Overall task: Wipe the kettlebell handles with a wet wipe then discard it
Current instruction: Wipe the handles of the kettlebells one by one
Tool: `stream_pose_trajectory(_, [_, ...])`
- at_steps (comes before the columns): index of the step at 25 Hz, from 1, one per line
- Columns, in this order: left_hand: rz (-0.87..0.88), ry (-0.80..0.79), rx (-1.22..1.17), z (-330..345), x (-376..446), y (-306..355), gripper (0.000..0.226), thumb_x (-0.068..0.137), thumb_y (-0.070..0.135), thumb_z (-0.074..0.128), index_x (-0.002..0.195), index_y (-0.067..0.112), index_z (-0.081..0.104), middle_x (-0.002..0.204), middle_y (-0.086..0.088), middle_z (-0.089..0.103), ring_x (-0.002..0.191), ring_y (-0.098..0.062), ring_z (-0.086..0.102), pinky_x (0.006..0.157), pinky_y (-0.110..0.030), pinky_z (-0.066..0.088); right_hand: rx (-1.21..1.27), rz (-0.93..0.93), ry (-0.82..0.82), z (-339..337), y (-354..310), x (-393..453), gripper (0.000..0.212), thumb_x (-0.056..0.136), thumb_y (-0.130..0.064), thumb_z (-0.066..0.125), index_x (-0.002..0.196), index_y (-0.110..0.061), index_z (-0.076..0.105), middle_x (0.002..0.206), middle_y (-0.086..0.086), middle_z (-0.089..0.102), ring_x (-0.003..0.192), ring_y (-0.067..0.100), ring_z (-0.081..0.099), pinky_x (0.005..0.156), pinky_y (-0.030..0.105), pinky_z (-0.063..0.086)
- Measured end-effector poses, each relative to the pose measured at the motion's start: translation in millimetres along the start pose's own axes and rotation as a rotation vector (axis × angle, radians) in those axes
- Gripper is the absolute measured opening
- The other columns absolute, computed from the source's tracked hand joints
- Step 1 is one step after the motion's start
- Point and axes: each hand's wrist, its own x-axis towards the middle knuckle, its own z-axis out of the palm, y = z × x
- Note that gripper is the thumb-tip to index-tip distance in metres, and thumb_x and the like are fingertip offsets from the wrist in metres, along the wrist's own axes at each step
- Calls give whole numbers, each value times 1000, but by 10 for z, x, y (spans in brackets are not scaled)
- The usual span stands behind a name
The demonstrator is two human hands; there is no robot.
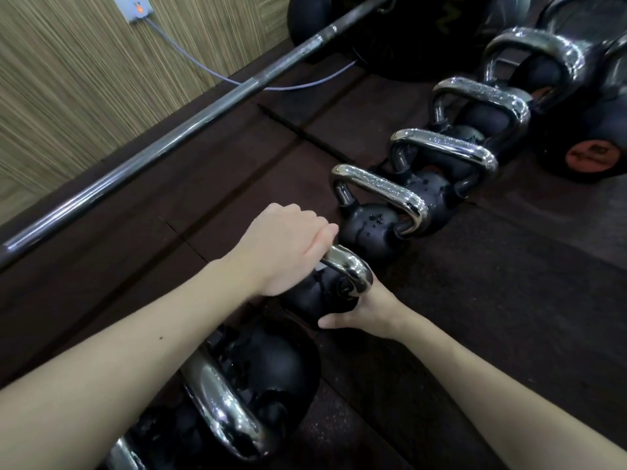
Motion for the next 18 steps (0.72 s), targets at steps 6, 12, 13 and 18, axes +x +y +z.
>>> stream_pose_trajectory(6, [248, 19, -20, 54, 56, 533, 39, 104, 40, 35, 93, 22, 68, 86, 1, 63, 79, -25, 59, 73, -45, 48, -68, 28, -101, -55, -133, -97, 68, 69, -45, 90, 118, -57, 45, 132, -14, 47, 120, -27, 44, 118, 30, 43])
stream_pose_trajectory(12, [-88, -12, -88, 20, -78, -204, 37, 106, 37, 24, 77, 26, 44, 77, 6, 53, 80, -32, 57, 76, -49, 49, 41, -23, -84, -117, -93, -94, 137, 51, -44, 104, 143, -74, 8, 164, -24, 21, 153, 6, 29, 127, 36, 32])
stream_pose_trajectory(13, [-115, -13, -96, 13, -72, -197, 38, 105, 37, 24, 78, 25, 47, 77, 4, 56, 80, -31, 57, 76, -49, 49, 42, -23, -82, -122, -87, -83, 137, 51, -45, 104, 145, -74, 9, 164, -25, 21, 153, 6, 30, 127, 37, 32])
stream_pose_trajectory(18, [174, 17, 71, 77, 41, 585, 32, 100, 36, 38, 86, 23, 64, 81, 0, 58, 74, -28, 53, 68, -46, 44, -62, -86, -64, -110, -95, -93, 113, 57, -73, 87, 154, -34, 42, 154, -11, 38, 144, 7, 38, 121, 41, 41])
